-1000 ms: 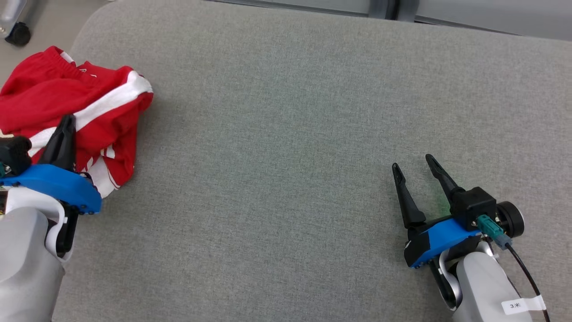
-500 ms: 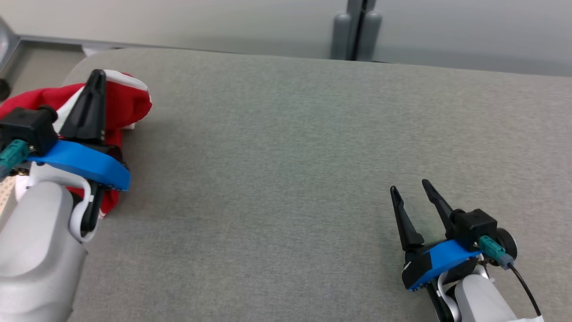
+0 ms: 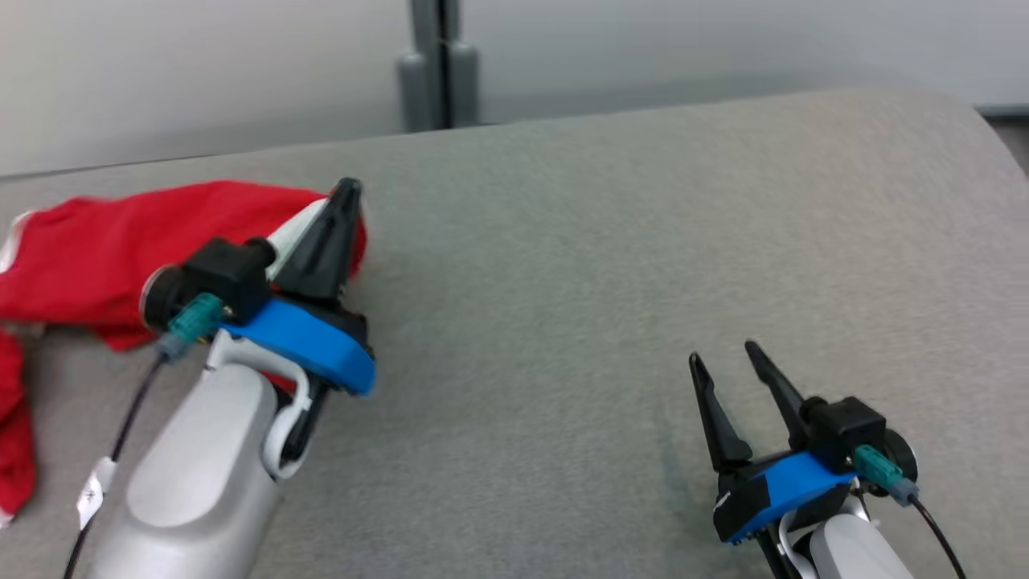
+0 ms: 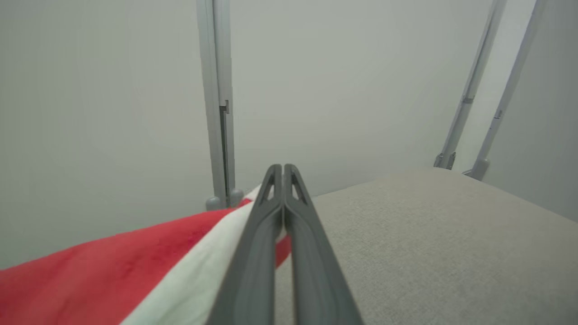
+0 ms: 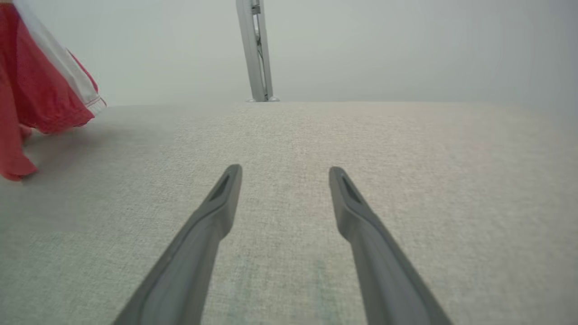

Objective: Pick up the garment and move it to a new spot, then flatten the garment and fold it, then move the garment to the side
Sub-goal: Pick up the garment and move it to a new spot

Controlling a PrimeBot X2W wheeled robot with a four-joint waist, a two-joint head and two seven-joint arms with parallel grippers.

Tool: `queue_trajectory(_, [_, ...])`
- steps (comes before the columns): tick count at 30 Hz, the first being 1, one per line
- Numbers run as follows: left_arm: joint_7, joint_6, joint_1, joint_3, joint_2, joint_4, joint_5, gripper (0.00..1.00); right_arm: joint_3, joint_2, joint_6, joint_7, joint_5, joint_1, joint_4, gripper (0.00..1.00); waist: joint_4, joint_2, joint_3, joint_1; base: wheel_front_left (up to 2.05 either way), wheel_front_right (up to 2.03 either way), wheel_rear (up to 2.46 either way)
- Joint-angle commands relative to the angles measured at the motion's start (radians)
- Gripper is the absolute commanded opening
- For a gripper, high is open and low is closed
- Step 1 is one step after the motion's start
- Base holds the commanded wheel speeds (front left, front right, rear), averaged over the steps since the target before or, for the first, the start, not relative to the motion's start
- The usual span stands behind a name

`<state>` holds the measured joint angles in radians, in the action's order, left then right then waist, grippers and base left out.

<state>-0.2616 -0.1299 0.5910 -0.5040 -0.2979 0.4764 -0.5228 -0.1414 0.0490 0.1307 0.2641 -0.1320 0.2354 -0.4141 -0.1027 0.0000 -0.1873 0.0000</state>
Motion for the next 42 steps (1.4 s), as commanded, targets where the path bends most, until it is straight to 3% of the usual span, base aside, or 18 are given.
queue_trajectory(1, [-0.005,-0.001,-0.015,-0.01,0.005,-0.009,0.009,0.0,-0.003,0.003,0.0,0.001,0.001,-0.016,0.005,1.0,-0.047,0.0,0.032,0.0,0.0,0.0,0.0])
queue_trajectory(11, [-0.005,-0.001,-0.012,-0.123,0.09,-0.056,0.031,0.0,-0.023,0.003,0.0,0.001,-0.011,-0.053,0.027,1.0,-0.207,0.0,0.05,0.0,0.0,0.0,0.0])
queue_trajectory(21, [-0.005,-0.001,-0.025,-0.206,0.147,-0.092,0.042,0.0,-0.028,0.003,0.0,0.001,-0.019,-0.062,0.045,1.0,-0.236,0.0,0.037,0.0,0.0,0.0,0.0])
queue_trajectory(22, [-0.005,-0.001,-0.032,-0.2,0.145,-0.091,0.05,0.08,-0.025,0.003,0.0,0.001,-0.018,-0.062,0.045,1.0,-0.229,0.0,0.036,0.0,0.0,0.0,0.0])
queue_trajectory(23, [-0.005,-0.001,-0.044,-0.194,0.141,-0.08,0.053,0.68,-0.025,0.003,0.0,0.001,-0.018,-0.061,0.046,1.0,-0.224,0.0,0.035,0.0,0.0,0.0,0.0])
queue_trajectory(24, [-0.005,-0.001,-0.051,-0.189,0.138,-0.069,0.057,1.0,-0.025,0.003,0.0,0.001,-0.019,-0.061,0.046,1.0,-0.217,0.0,0.035,0.0,0.0,0.0,0.0])
queue_trajectory(29, [-0.005,0.003,-0.091,-0.11,0.123,-0.035,0.079,1.0,-0.017,0.003,0.0,0.001,-0.017,-0.052,0.042,1.0,-0.17,0.0,0.039,0.0,0.0,0.0,0.0])
queue_trajectory(42, [-0.005,0.029,-0.317,0.214,0.113,-0.004,0.15,1.0,0.025,0.003,0.0,0.001,0.013,-0.058,0.013,1.0,-0.026,0.0,0.104,0.0,0.0,0.0,0.0])
